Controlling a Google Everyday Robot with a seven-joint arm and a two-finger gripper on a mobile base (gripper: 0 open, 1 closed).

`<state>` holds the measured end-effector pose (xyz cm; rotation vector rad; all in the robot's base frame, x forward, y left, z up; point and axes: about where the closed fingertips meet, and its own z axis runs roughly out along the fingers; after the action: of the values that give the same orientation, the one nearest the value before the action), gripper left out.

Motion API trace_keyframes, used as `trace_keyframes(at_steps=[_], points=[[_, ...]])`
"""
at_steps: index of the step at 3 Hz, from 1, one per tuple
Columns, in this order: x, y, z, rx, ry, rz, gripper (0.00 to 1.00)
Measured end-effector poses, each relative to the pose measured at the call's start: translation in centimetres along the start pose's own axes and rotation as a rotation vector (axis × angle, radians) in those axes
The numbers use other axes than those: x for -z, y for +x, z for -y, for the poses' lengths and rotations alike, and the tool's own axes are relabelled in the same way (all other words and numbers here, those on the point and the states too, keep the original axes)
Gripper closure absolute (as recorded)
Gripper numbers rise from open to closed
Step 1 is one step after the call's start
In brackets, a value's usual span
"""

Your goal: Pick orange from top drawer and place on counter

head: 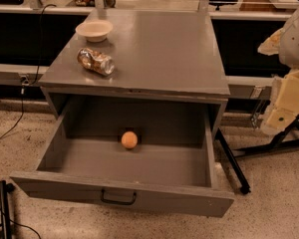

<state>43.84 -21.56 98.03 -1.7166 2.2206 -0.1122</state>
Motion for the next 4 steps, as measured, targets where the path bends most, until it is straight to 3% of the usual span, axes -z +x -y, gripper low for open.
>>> trace_keyframes(at_steps=[1,2,3,4], points=[[0.0,0.0,0.0,0.0,0.0,0.0,0.0],[-0.7,-2.5,1.0,0.015,0.043,0.075,0.0],[-2.2,-7.8,0.1,0.035,0.082,0.2,0.0],[-5.2,-9.9,-1.0,0.062,0.075,0.222,0.0]])
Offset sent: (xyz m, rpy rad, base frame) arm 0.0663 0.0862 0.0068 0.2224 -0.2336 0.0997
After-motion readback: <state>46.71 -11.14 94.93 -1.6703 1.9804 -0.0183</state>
